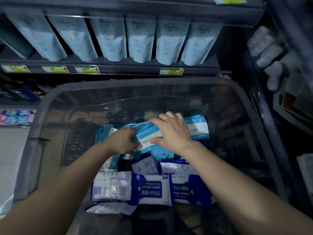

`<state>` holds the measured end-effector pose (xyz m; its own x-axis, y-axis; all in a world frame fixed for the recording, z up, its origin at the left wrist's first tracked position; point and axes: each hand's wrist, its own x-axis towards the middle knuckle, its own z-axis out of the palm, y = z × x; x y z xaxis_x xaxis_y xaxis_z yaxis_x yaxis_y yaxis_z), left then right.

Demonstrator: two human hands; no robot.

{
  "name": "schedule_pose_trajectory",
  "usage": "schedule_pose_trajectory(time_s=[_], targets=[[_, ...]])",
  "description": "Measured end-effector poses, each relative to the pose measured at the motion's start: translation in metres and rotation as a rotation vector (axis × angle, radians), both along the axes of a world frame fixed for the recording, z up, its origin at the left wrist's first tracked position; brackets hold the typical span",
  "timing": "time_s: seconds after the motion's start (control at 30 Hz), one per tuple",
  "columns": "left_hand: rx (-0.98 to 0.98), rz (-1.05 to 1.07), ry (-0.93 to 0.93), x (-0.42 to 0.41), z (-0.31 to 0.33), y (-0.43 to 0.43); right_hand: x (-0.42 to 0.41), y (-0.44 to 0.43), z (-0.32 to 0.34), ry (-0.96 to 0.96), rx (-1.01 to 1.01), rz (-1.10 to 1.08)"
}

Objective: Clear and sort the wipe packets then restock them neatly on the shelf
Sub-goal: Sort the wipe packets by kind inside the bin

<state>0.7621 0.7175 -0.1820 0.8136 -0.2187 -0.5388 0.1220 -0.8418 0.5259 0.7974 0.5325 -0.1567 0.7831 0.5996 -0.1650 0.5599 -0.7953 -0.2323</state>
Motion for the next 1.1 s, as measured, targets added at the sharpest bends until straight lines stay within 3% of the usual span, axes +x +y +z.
schedule_pose_trajectory(time_s=[0.1, 0.17, 0.27, 0.33, 0.47, 0.57, 0.77, 0.93, 1.03, 1.1], targets=[[0.052, -0.120, -0.056, 0.003, 0.002, -0.010, 0.003, -0.003, 0.008, -0.145, -0.055, 0.173], [0.041, -0.129, -0.063, 0.004, 0.003, -0.017, 0.002, 0.000, 0.010, -0.022, -0.144, 0.202], [0.018, 0.006, -0.116, 0.005, 0.005, -0.005, -0.001, 0.000, 0.001, 0.174, -0.240, 0.076], [0.215, 0.014, -0.223, 0.005, -0.002, 0.018, -0.004, -0.005, -0.005, 0.204, -0.237, 0.021], [0.514, -0.029, -0.007, -0.004, -0.016, 0.051, -0.006, -0.014, -0.012, 0.292, -0.191, -0.105], [0.609, 0.004, -0.068, -0.010, -0.021, 0.049, -0.004, -0.016, -0.013, 0.337, -0.173, -0.169], [0.415, 0.191, 0.075, -0.005, -0.011, 0.045, 0.002, -0.026, -0.010, 0.336, -0.199, -0.286], [0.050, 0.268, -0.021, 0.001, -0.007, 0.039, 0.004, -0.030, -0.008, 0.379, -0.167, -0.334], [0.231, 0.245, -0.102, -0.005, -0.021, 0.030, 0.005, -0.032, -0.007, 0.388, -0.154, -0.354], [0.385, 0.272, -0.269, -0.014, -0.025, 0.028, 0.005, -0.032, -0.007, 0.397, -0.153, -0.357]])
